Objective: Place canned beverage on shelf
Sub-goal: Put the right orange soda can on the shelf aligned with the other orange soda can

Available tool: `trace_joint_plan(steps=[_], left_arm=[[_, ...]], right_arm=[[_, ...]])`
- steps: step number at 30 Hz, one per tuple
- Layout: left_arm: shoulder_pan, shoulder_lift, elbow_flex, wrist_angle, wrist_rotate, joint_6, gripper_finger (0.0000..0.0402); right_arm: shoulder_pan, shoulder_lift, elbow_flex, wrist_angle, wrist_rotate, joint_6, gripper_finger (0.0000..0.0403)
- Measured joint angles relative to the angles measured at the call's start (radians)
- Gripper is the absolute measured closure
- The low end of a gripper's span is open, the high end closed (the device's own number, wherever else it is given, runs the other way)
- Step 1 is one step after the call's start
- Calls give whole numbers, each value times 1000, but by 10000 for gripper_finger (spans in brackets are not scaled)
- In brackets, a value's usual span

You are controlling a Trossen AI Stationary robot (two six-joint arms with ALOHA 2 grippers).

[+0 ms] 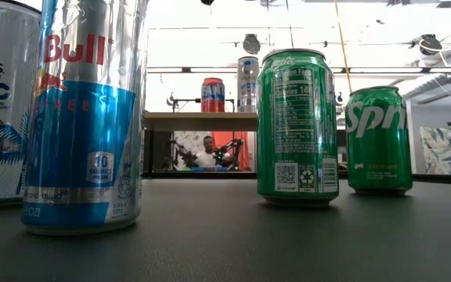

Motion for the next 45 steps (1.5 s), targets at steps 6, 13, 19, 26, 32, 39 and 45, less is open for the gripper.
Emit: trace_joint_plan(steps=[6,13,19,26,32,39,45], left_arm=[[-1,-1,0,0,0,-3,112],[-1,-1,0,0,-4,-7,114],[1,-1,0,0,-4,-15,116],[0,-2,0,17,30,-16,116],[3,-6,0,68,39,-15,116],[24,-21,0,208,43,-43,117],[55,-70,0,301,22,-44,117]], right_arm=[[0,0,0,3,3,15,124],[1,0,0,-6,33,57,95],[-6,0,0,-37,42,94,48],[-20,-29,0,-53,-18,151,26],[-21,-68,0,-65,-96,192,26],[-18,-161,1,-93,-24,210,26],[30,-228,1,-98,159,252,26]])
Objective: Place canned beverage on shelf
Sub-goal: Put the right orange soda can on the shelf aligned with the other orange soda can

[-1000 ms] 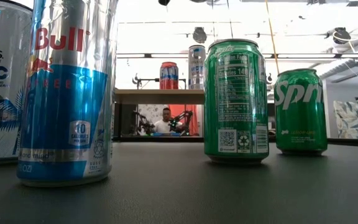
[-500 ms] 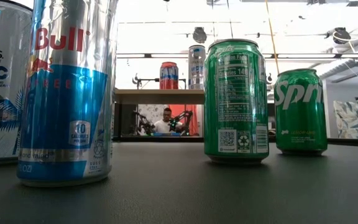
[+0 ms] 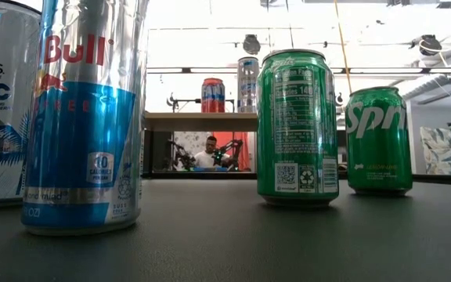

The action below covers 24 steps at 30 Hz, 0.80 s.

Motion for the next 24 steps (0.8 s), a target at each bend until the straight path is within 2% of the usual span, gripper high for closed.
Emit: trace_joint_plan(steps=[4,9,17,20,24], left_arm=[[28,-25,0,86,-14,4,117],[58,-48,1,174,-28,11,117],[70,-64,0,224,-37,59,117],[70,-69,0,237,-36,58,117],[71,-72,0,242,-38,58,117]], right_arm=[[33,-2,-5,109,105,9,26],[47,1,-49,275,165,27,26],[46,5,-124,459,199,42,25],[36,9,-134,489,246,35,25],[26,25,-135,539,240,4,25]])
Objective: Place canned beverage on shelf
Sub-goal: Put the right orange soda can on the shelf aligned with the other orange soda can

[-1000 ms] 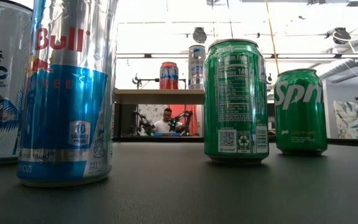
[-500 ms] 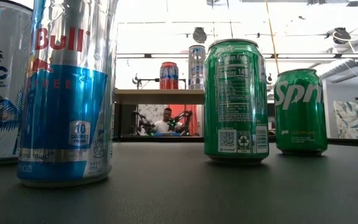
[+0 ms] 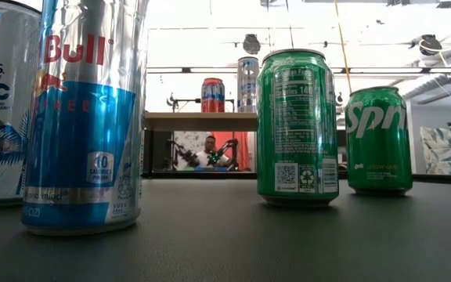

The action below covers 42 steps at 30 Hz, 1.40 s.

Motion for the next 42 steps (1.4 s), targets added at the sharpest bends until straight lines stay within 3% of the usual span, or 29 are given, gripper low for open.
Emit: trace_joint_plan(steps=[6,15,30,42], left_arm=[[-2,1,0,12,3,-1,117],[-2,1,0,17,14,1,117],[-2,1,0,11,16,5,117],[-2,1,1,2,7,4,79]], right_arm=[[-8,24,0,116,-51,-23,25],[-8,33,0,122,-78,-53,34],[-8,34,0,134,-74,-88,124],[-8,34,0,134,-77,-101,123]])
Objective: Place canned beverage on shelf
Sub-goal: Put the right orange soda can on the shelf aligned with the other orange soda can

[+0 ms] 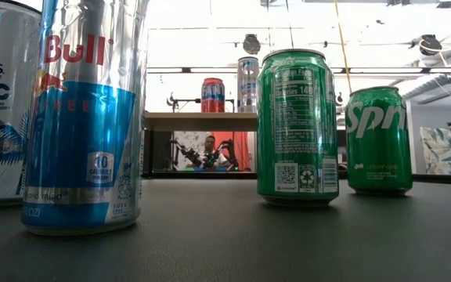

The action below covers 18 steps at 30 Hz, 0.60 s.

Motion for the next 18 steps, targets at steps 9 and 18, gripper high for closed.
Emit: trace_joint_plan(steps=[9,18], left_arm=[[0,-17,0,-32,-19,-8,24],[13,-97,0,-179,-40,-1,22]], right_arm=[[0,0,0,-4,0,-3,123],[0,0,0,-18,0,-7,123]])
